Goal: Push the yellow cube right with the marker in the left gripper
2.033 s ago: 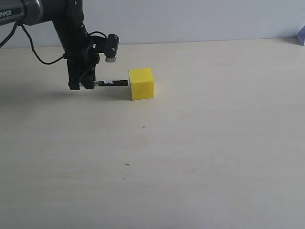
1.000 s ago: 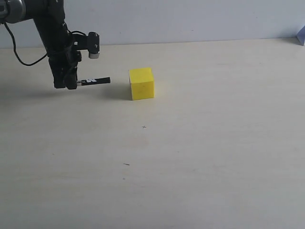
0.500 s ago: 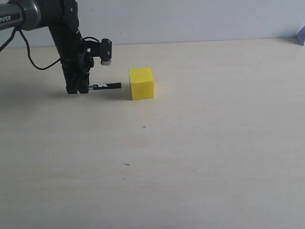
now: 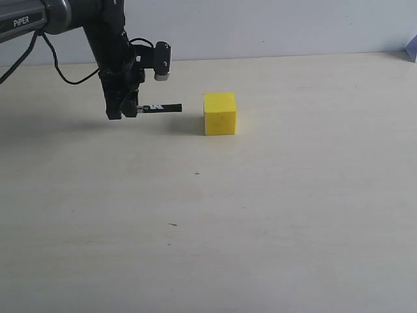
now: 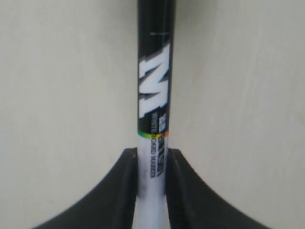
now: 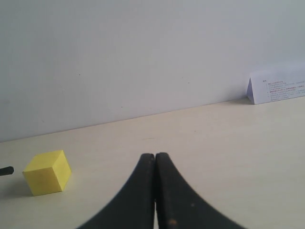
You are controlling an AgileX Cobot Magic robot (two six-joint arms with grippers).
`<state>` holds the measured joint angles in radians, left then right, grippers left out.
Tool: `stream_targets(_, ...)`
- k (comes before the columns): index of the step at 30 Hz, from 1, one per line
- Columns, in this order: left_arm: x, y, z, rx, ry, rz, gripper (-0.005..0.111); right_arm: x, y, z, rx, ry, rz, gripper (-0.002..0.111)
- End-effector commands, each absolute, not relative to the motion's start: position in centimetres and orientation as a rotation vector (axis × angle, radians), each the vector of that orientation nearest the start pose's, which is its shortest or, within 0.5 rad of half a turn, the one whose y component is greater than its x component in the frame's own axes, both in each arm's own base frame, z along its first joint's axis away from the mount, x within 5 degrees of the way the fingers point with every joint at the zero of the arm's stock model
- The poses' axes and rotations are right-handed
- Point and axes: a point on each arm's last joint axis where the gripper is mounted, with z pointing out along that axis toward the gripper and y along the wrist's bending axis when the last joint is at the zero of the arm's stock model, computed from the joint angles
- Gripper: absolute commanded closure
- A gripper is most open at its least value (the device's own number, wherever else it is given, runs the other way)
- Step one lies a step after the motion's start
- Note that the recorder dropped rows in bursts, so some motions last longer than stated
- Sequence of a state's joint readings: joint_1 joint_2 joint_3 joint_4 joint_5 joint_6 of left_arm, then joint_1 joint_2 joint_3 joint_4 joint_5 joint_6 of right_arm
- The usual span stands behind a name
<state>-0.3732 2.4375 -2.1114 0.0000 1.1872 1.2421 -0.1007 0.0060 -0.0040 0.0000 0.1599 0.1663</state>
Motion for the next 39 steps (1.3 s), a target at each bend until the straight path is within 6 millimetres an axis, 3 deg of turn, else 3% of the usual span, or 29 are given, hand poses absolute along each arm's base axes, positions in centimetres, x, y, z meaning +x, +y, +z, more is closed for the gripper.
stream_targets(1,46.6,-19.4,15.1,-2.425,-2.24,-0.114,0.107,5.6,-0.6,20.0,0.217,1.62,0.044,0.108)
stream_targets(11,46.5,-20.2,15.1,-2.44,-2.254,-0.134,0.107,5.6,-0.6,20.0,0.217,1.62,0.044,0.108)
stream_targets(25,46.9,-20.3,13.1,-2.379,-2.298,-0.143,0.107,5.6,-0.6,20.0,0.217,1.62,0.044,0.108)
stream_targets(27,46.7,-21.3,13.2,-2.406,-2.305,-0.152,0.107,5.6,-0.6,20.0,0.217,1.62,0.044,0.108)
stream_targets(29,46.2,-23.5,13.3,-2.498,-2.298,-0.184,0.107,5.6,-0.6,20.0,0.217,1.62,0.044,0.108)
stream_targets(31,44.9,-27.0,13.5,-2.618,-2.273,-0.179,0.107,5.6,-0.6,20.0,0.215,1.62,0.042,0.108)
stream_targets(32,44.7,-27.5,13.5,-2.633,-2.255,-0.186,0.107,5.6,-0.6,20.0,0.215,1.62,0.042,0.108)
stream_targets(34,44.9,-27.2,14.0,-2.612,-2.262,-0.196,0.107,5.6,-0.6,20.0,0.215,1.62,0.042,0.108)
stream_targets(39,46.1,-23.6,14.3,-2.423,-2.35,-0.161,0.107,5.6,-0.6,20.0,0.215,1.62,0.042,0.108)
